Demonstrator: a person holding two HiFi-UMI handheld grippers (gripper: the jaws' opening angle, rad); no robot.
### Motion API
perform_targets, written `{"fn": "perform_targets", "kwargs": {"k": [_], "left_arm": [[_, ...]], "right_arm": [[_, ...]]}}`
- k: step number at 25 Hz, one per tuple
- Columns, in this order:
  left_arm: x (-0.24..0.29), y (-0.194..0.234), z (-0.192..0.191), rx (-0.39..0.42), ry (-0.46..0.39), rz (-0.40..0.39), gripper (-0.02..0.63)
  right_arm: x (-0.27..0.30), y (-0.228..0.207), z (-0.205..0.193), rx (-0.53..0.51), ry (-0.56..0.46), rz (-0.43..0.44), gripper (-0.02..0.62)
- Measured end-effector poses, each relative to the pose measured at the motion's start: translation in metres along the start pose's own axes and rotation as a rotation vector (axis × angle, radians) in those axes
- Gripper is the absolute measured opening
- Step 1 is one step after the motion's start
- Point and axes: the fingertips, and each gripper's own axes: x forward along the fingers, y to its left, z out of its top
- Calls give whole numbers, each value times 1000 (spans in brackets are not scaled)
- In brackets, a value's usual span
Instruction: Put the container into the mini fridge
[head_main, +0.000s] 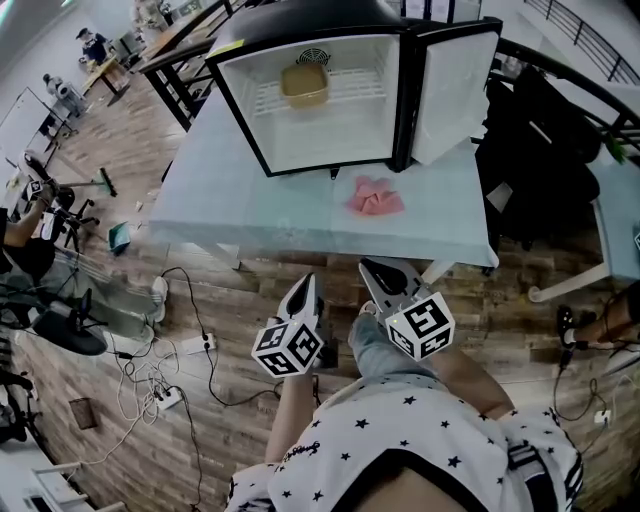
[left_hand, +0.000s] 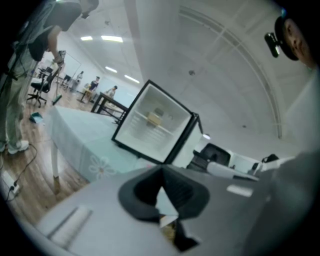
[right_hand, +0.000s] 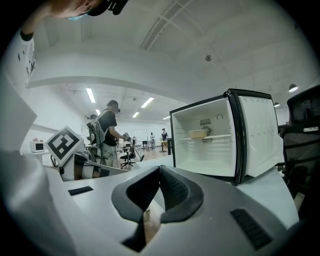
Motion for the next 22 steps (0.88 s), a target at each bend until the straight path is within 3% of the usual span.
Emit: {"fn": "perform_targets", "kwargs": {"k": [22], "left_arm": [[-4,-3,6,-28,-14,-19,6]], "right_arm": [[-1,7,6,-17,-15,6,20]]}}
